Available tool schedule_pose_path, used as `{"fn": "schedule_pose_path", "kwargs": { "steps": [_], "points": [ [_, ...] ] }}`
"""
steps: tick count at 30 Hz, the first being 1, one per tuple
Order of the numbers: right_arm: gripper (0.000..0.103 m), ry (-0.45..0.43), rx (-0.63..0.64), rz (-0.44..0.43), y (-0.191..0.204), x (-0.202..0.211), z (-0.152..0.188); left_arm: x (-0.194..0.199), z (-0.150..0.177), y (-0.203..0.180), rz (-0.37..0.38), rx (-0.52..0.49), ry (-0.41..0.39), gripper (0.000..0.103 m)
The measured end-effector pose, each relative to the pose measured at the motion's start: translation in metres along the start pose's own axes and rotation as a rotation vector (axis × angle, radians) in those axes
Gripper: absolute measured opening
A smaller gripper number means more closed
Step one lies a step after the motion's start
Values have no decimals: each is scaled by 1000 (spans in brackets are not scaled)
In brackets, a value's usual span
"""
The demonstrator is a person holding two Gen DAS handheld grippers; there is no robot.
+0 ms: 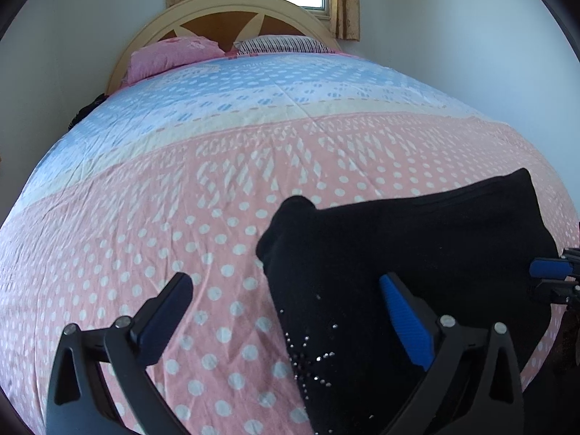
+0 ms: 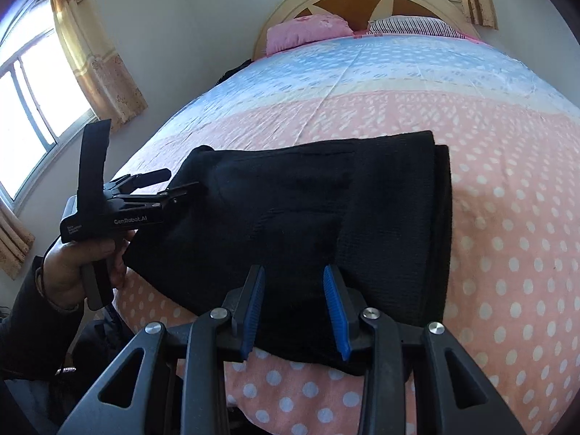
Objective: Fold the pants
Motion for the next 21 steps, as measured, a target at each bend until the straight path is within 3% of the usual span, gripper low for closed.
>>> {"fn": "schedule_pose_path", "kwargs": {
  "steps": [4, 8, 13, 18, 21],
  "points": [
    [36, -13, 8, 19, 11, 6, -1, 5, -4, 5, -1, -3, -19, 103],
    [36, -65, 80, -53, 46, 13, -5, 9, -17, 21, -35, 2, -46, 103],
    [36, 44, 184, -186, 100, -29, -5, -14, -19, 28, -1, -40, 12, 103],
    [37, 218, 240, -229, 132, -83, 24, -23, -14, 32, 55, -26, 15, 103],
    [37, 175, 286, -217, 138, -79, 35, -19, -9, 38, 80, 17, -2, 103]
  ]
}}
Point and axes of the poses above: each gripper's, at about its wrist camera, not at the fingertips, and x roughly against the way its jaws point, y to its left, z to its underside, the point moved 1 cm from there along -x, roughly the way its jaws point, and after that the axes turned 12 degrees about -x, right-handed, at the moved point
